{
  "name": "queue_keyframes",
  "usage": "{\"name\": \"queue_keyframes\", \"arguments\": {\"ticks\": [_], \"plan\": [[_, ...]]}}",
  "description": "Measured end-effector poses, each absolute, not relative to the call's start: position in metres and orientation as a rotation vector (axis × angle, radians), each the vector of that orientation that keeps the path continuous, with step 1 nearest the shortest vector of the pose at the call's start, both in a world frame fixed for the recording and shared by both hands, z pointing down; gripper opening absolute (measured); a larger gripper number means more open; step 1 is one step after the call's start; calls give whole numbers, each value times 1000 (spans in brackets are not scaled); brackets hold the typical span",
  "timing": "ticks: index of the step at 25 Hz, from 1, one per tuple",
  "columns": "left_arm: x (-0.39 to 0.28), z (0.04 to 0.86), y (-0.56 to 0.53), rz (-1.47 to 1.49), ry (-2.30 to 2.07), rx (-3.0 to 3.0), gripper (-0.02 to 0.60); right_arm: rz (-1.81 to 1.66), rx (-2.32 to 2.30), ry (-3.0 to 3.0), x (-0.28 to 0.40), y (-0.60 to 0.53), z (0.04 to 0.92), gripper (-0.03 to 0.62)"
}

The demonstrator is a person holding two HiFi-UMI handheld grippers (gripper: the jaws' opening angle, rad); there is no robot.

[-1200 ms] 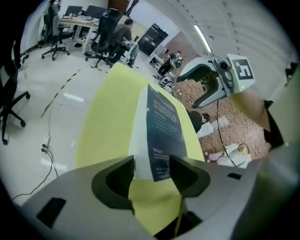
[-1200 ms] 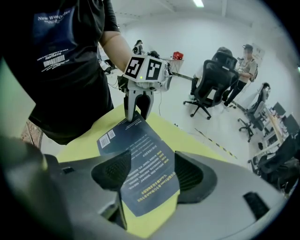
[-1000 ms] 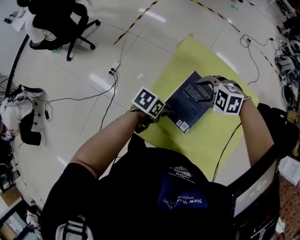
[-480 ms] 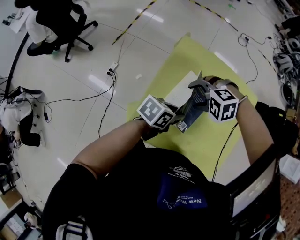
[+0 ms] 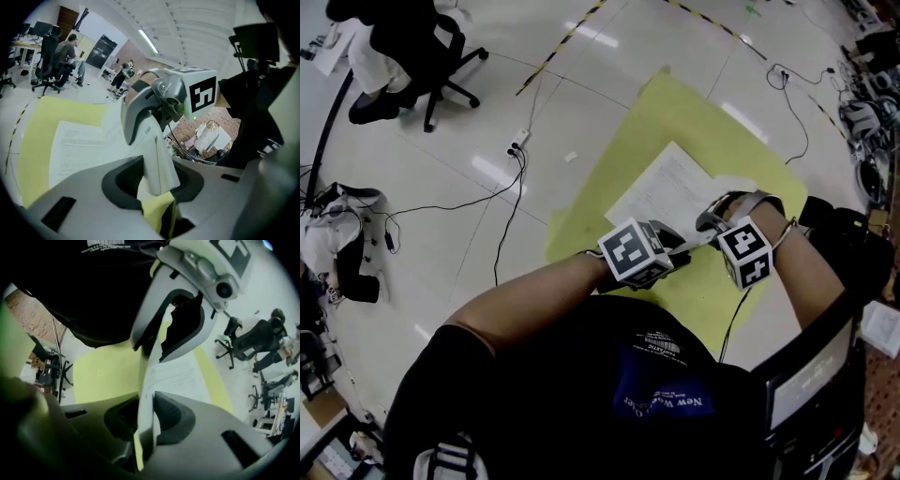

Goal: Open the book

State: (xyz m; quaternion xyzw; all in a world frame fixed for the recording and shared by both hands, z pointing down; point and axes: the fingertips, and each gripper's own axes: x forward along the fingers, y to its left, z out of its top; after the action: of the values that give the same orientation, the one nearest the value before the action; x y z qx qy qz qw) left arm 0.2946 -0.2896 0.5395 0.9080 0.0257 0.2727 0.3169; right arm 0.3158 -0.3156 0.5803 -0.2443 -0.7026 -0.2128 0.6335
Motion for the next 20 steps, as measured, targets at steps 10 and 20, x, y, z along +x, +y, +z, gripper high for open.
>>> {"name": "queue_keyframes", "arguments": {"ticks": [10, 20], "plan": [[229, 565, -345, 634, -21, 2218, 248, -569, -444, -1656, 307, -318, 580, 21], [188, 588, -392, 595, -146, 2082, 291, -515, -421, -1688, 308, -316, 576, 21]]}}
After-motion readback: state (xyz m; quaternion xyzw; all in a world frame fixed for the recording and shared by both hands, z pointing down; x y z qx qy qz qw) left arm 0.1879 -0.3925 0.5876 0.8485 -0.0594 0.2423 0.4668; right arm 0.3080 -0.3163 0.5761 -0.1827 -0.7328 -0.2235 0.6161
